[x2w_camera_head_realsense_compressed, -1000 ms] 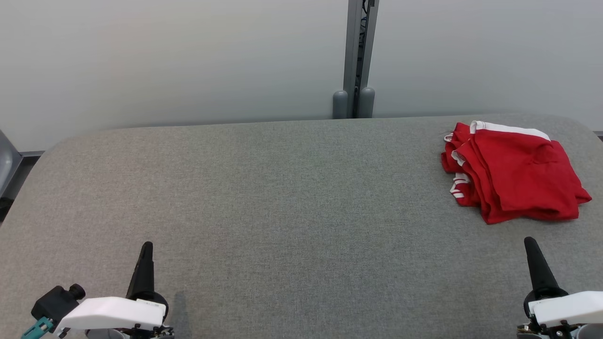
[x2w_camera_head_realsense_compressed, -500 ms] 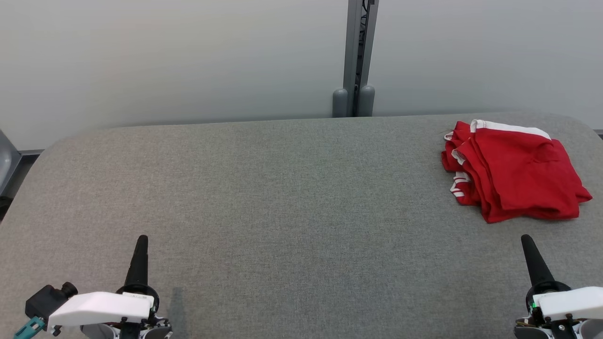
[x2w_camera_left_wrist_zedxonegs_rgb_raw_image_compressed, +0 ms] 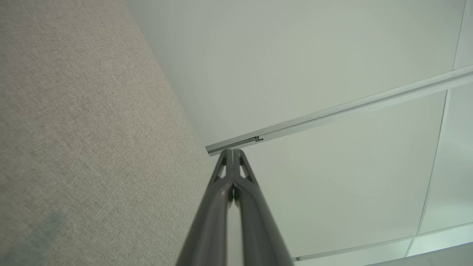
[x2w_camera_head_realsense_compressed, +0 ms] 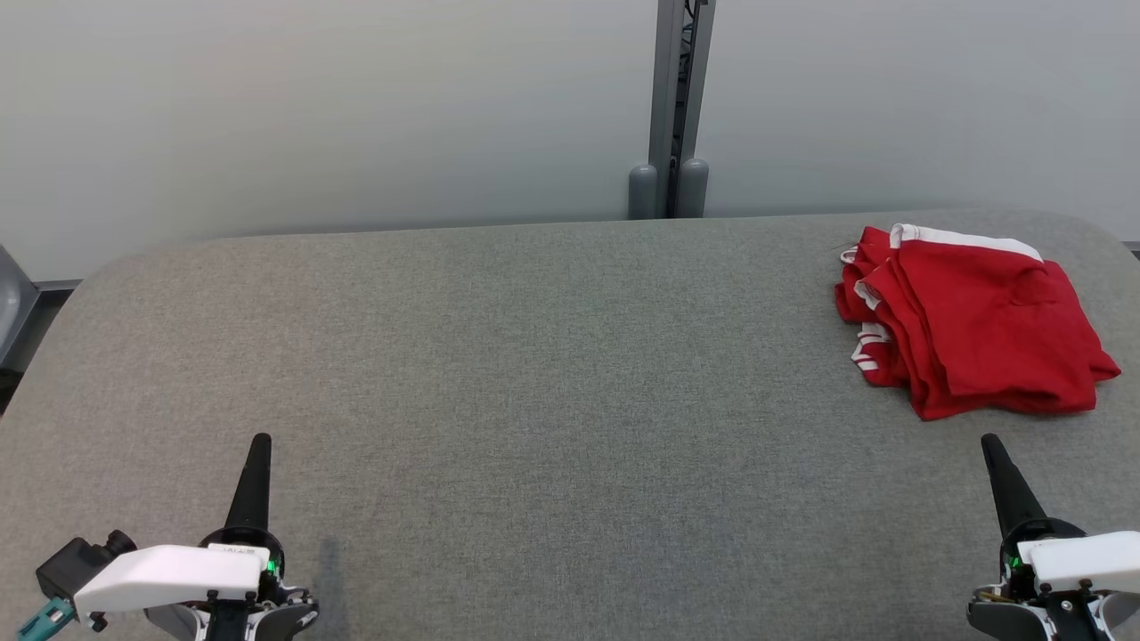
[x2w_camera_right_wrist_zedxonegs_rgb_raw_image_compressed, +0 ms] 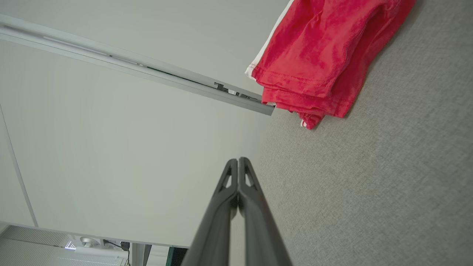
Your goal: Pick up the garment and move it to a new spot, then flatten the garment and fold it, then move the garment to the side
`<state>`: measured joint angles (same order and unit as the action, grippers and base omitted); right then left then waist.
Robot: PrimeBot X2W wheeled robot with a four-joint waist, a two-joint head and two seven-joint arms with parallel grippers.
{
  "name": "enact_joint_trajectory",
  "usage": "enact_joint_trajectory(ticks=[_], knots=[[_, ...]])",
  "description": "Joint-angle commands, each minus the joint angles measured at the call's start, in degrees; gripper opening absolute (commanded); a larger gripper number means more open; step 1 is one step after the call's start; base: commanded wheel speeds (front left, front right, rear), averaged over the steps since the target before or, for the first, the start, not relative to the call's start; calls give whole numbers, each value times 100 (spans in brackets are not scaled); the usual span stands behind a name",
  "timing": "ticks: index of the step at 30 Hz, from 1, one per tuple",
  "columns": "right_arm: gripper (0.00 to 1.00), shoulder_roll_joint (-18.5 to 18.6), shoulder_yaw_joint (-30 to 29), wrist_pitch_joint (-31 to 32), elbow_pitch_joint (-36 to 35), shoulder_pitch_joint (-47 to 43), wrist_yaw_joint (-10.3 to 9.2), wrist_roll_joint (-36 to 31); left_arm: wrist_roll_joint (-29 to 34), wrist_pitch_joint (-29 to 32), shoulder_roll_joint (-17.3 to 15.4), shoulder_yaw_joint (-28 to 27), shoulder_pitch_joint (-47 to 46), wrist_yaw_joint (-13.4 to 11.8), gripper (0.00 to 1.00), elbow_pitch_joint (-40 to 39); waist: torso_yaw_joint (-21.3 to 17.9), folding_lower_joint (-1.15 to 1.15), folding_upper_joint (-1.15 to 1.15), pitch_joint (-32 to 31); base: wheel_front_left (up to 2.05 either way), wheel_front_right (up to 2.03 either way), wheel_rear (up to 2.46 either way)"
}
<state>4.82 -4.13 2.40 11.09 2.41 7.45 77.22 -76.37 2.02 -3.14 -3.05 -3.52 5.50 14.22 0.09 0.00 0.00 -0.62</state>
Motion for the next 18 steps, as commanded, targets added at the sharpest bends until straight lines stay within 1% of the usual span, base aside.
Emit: enact_joint_trajectory(ticks=[1,18], knots=[[0,10,-35,40,-6,118,5,148,-148,38,-27,-60,-133,41,0,-45,0,0,0,3,0,0,0],[0,-59,-105,193,140,240,8,790,-812,230,-6,-200,-227,123,0,-36,-4,0,0,34,0,0,0]])
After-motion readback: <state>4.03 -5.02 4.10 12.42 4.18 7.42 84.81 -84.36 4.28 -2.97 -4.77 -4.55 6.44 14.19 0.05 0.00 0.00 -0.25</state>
